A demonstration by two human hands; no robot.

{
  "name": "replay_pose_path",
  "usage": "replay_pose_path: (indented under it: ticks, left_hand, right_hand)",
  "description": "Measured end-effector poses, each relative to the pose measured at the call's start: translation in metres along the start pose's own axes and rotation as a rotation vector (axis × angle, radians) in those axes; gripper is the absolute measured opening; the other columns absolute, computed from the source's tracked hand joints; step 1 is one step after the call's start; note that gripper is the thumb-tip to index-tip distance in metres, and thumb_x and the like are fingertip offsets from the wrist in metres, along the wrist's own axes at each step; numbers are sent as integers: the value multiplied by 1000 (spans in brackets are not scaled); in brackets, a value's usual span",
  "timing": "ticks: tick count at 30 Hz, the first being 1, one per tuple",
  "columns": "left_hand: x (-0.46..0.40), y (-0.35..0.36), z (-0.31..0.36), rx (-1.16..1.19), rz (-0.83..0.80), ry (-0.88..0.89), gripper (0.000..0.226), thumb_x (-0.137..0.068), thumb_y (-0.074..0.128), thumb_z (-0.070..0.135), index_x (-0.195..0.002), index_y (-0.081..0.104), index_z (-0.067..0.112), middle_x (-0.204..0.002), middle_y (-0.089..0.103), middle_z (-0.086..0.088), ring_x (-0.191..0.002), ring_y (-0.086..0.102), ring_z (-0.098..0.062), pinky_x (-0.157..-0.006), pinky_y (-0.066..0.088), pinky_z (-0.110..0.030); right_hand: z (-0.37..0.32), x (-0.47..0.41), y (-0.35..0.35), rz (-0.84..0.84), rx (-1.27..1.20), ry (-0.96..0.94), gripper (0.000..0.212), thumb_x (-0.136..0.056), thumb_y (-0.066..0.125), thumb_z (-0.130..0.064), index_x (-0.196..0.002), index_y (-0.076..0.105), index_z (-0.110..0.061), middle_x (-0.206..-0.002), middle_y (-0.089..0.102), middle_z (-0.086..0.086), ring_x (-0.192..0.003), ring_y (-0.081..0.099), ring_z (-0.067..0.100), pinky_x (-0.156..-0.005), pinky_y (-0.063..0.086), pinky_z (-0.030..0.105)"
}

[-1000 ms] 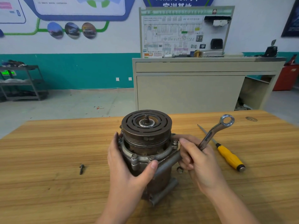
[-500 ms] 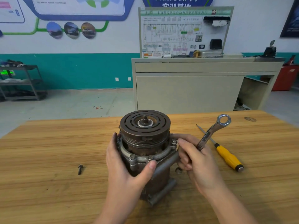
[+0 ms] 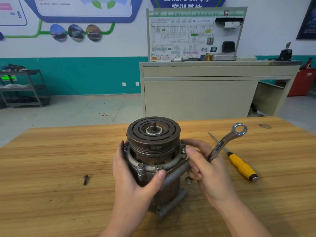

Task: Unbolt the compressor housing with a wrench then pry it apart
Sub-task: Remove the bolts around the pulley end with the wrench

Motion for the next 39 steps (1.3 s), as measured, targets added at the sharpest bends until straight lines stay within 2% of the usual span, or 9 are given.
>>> replay_pose_path:
  ticks: [5, 9, 11, 14, 18, 22, 24, 32, 39]
  left_hand:
    - [0, 1, 0, 12, 6, -5, 101, -51, 58, 88, -132, 8, 54, -136, 21, 34, -137, 28, -5, -113, 26, -34]
    - [2, 0, -2, 6, 8, -4, 97, -55, 65, 69, -133, 9, 51, -140, 24, 27, -138, 28, -8, -114, 27, -39]
    - [0, 1, -1, 52, 4, -36, 94, -58, 65, 64, -136, 16, 48, -143, 32, 20, -137, 32, -7, -112, 30, -33]
    - [-10, -4, 4, 603, 128, -280, 59, -71, 55, 53, -127, 47, 37, -134, 55, 10, -127, 48, -8, -96, 41, -25]
    - [-26, -31, -5, 1422, 159, -468, 74, -84, 37, 60, -131, 53, 6, -131, 60, -12, -126, 53, -26, -105, 34, -44]
    - [-34, -50, -17, 1693, 13, -429, 75, -94, 24, 57, -132, 53, 0, -141, 50, -14, -131, 46, -34, -113, 15, -56]
    - [-35, -51, -16, 1741, -44, -402, 75, -94, 21, 57, -133, 52, 0, -144, 47, -14, -133, 43, -35, -114, 13, -55]
    - [-34, -45, -13, 1604, -15, -426, 68, -91, 32, 58, -131, 57, 8, -140, 52, -13, -129, 48, -33, -112, 25, -47]
    - [-17, -15, -6, 386, 141, -166, 25, -92, 56, 18, -115, 63, 26, -108, 69, 5, -100, 63, -3, -77, 48, -13]
  right_hand:
    - [-1, 1, 0, -23, 16, -6, 10, -81, 69, -27, -89, 73, -22, -47, 40, -7, -40, 33, 4, -40, 25, 19]
    - [-2, 2, 0, -11, 31, -10, 9, -79, 74, -28, -86, 69, -24, -51, 41, 6, -41, 33, 6, -39, 25, 19]
    - [-1, 1, 0, -17, -18, -2, 7, -84, 68, -27, -87, 72, -22, -48, 40, -2, -40, 33, 4, -39, 26, 18]
    - [1, 1, 0, -4, -81, 20, 18, -77, 71, -36, -88, 72, -22, -45, 37, -9, -39, 31, 2, -39, 25, 17]
    - [1, -1, 1, -17, -109, 28, 18, -73, 72, -34, -84, 74, -20, -44, 36, -8, -37, 29, 2, -38, 23, 16]
    - [3, -3, 1, -9, -61, 17, 45, -56, 82, -56, -84, 70, -24, -46, 39, -8, -36, 32, 2, -37, 26, 16]
    - [3, -3, 1, -7, -43, 12, 38, -60, 81, -51, -83, 71, -22, -45, 39, -8, -36, 32, 1, -37, 26, 15]
    - [0, -2, 3, 23, -95, 31, 21, -67, 68, -32, -81, 73, -18, -41, 34, -7, -34, 28, 3, -35, 24, 14]
    - [-2, -4, 1, -14, -90, 26, 17, -65, 71, -29, -79, 73, -19, -42, 37, -6, -34, 28, 3, -36, 23, 13]
Point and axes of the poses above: each hand's wrist, its own x-axis away from the middle knuckle, its own y-axis out of the palm, z = x × y, the point moved 2 cm from there along -x, towards the middle knuckle
